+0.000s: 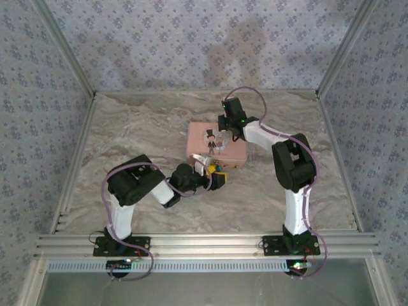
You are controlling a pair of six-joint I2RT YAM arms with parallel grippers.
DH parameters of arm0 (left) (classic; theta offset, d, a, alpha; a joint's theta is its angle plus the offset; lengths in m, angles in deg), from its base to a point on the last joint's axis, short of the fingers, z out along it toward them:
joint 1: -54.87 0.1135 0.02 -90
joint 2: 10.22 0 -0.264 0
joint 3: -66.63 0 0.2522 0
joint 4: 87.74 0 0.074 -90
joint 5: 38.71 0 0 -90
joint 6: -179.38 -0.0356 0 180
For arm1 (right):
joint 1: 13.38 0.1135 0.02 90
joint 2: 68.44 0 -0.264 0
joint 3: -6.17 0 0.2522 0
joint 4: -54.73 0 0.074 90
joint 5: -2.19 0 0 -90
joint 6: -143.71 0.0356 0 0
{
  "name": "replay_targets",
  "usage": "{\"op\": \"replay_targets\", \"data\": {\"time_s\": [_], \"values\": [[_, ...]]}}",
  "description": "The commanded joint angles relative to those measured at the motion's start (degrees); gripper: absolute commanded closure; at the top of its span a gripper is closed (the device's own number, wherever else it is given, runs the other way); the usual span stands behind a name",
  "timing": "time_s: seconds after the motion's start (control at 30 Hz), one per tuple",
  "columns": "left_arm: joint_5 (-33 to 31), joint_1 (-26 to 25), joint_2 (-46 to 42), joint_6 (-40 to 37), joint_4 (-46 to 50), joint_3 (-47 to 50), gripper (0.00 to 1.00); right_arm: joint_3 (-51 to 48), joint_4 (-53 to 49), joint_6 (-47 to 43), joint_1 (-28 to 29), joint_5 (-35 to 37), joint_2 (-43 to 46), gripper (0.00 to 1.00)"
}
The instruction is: Unlock the padlock with the key
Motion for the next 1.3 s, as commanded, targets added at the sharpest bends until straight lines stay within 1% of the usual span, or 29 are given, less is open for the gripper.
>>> {"op": "replay_targets", "data": {"time_s": [0.0, 0.1, 0.27, 0.3, 0.37, 0.4, 0.43, 0.5, 0.53, 0.7, 0.83, 0.97, 1.03, 1.1, 1.17, 1.27], "values": [[-0.4, 0.9, -0.3, 2.2, -6.2, -2.1, 0.17, -2.8, -7.7, 0.1, 2.2, -3.8, -0.4, 1.0], [-0.4, 0.9, -1.2, 3.3, -6.2, -2.0, 0.16, -3.3, -7.1, 0.2, 2.1, -4.0, -0.4, 1.0], [0.0, 0.9, -1.4, 4.6, -6.2, -2.6, 0.19, -3.9, -6.3, 0.7, 2.2, -4.4, -0.3, 1.0], [0.6, 0.9, -1.0, 5.0, -6.2, -3.1, 0.2, -4.0, -6.3, 0.6, 2.2, -4.4, -0.3, 1.0], [1.6, 0.9, -0.2, 5.9, -6.2, -4.2, 0.25, -4.0, -6.3, 0.7, 2.2, -4.5, -0.3, 1.0], [1.8, 0.9, 0.5, 6.7, -6.2, -4.6, 0.26, -3.9, -6.4, 0.7, 2.2, -4.5, -0.2, 1.0], [1.8, 0.8, 1.0, 7.0, -6.2, -5.0, 0.24, -4.0, -6.3, 0.7, 2.2, -4.4, -0.1, 1.0], [1.2, 0.6, 1.5, 7.1, -6.2, -5.1, 0.18, -4.0, -6.3, 0.5, 2.1, -4.5, 0.0, 1.0], [1.2, 0.5, 1.7, 7.1, -6.2, -5.2, 0.16, -4.0, -6.3, 0.5, 2.2, -4.5, 0.1, 1.0], [-0.9, 0.2, 2.7, 8.3, -6.2, -5.5, 0.16, -4.3, -6.1, 0.6, 2.3, -4.6, 0.2, 1.0], [-5.2, -0.8, 3.6, 10.3, -6.1, -6.6, 0.15, -4.5, -6.2, 0.8, 2.3, -4.3, 0.9, 1.0], [-9.1, -1.6, 2.9, 9.2, -4.2, -5.9, 0.15, -4.6, -6.8, 0.7, 2.2, -4.0, 3.0, 1.0], [-12.3, -1.9, 2.2, 8.3, -3.4, -4.2, 0.15, -4.7, -7.0, 0.2, 2.2, -3.8, 4.3, 1.0], [-14.5, -2.2, 2.1, 7.9, -4.2, -2.7, 0.14, -4.7, -7.1, 0.0, 2.1, -3.7, 5.0, 1.0], [-15.3, -2.3, 2.6, 8.0, -5.9, -2.3, 0.12, -4.7, -7.3, 0.0, 1.9, -3.8, 5.3, 1.0], [-19.2, -3.2, 2.7, 7.8, -4.8, -2.6, 0.12, -5.3, -7.1, 0.7, 2.3, -3.3, 5.7, 1.0]]}}
